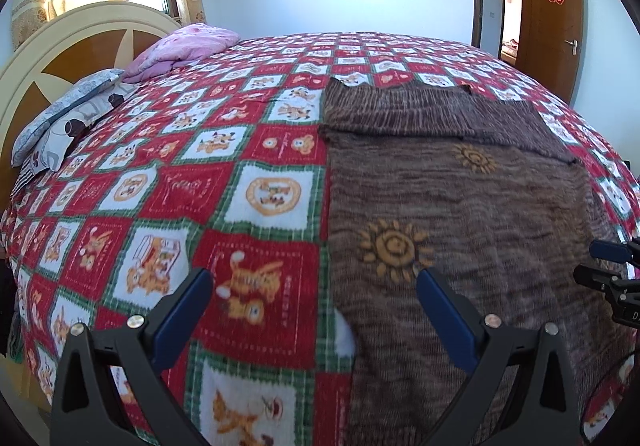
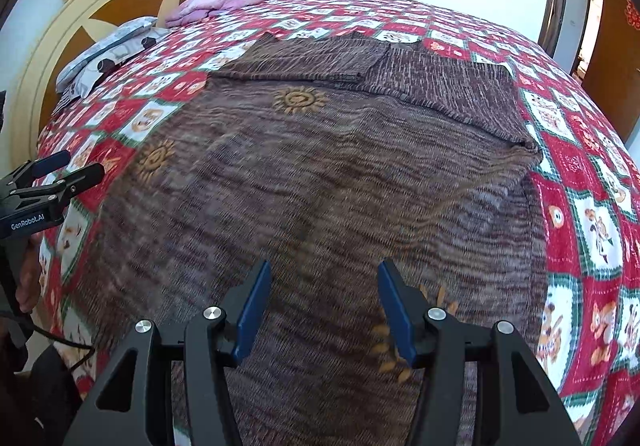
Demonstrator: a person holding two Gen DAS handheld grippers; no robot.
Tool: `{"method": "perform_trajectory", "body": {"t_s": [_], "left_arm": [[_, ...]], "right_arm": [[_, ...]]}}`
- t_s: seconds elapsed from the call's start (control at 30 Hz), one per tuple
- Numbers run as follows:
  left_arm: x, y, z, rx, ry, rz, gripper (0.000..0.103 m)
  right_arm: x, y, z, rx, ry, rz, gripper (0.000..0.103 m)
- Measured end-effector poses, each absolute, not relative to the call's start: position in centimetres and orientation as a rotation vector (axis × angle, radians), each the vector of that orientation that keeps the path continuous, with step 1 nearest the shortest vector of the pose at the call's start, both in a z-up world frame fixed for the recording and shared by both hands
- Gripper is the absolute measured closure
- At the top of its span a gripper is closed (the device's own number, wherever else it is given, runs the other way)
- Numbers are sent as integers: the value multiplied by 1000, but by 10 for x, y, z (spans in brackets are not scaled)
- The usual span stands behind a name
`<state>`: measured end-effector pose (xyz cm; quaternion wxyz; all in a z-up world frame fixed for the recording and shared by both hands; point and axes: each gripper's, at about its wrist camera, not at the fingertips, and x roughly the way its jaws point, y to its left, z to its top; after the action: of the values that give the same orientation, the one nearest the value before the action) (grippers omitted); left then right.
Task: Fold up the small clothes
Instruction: 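Close the left tool on the ribbed sweater hem while the right tool reaches the hem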
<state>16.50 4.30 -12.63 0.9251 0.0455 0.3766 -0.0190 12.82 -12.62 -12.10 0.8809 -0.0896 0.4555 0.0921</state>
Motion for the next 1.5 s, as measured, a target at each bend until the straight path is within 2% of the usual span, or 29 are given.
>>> {"method": "perform_trajectory", "body": {"t_s": [0.33,0.4,0.47,0.57,0.6,0.7,0.8,0.9,0.93,1.03,1.17,1.37,1.5], "left_arm": [[126,69,-140,55,833,-74,1],[118,75,-142,33,842,-81,5],[114,75,-144,8,858,-108,15],[108,72,-148,-34,890,-141,21],[104,68,-151,-40,905,-158,25],[95,55,-159,-22,932,-201,28],[94,44,-169,1,962,-226,34],[95,40,-176,20,967,-219,45],[95,39,-176,29,960,-217,52],[91,35,-178,38,967,-256,93],[80,25,-171,99,927,-271,96],[70,44,-143,40,882,-301,96],[72,45,-147,31,894,-297,96]], "right_arm": [[86,-126,-124,-222,970,190,46],[76,-125,-127,-235,973,190,46],[71,-124,-127,-243,976,187,46],[60,-123,-124,-245,964,190,46],[56,-124,-123,-243,958,190,46],[50,-127,-121,-232,952,190,46],[44,-130,-119,-223,941,183,46],[41,-135,-116,-207,934,172,46],[40,-138,-115,-199,932,169,46],[37,-146,-113,-171,927,150,46],[32,-166,-108,-137,926,89,46],[12,-229,-107,-9,952,-78,46],[3,-240,-112,47,981,-69,46]]}}
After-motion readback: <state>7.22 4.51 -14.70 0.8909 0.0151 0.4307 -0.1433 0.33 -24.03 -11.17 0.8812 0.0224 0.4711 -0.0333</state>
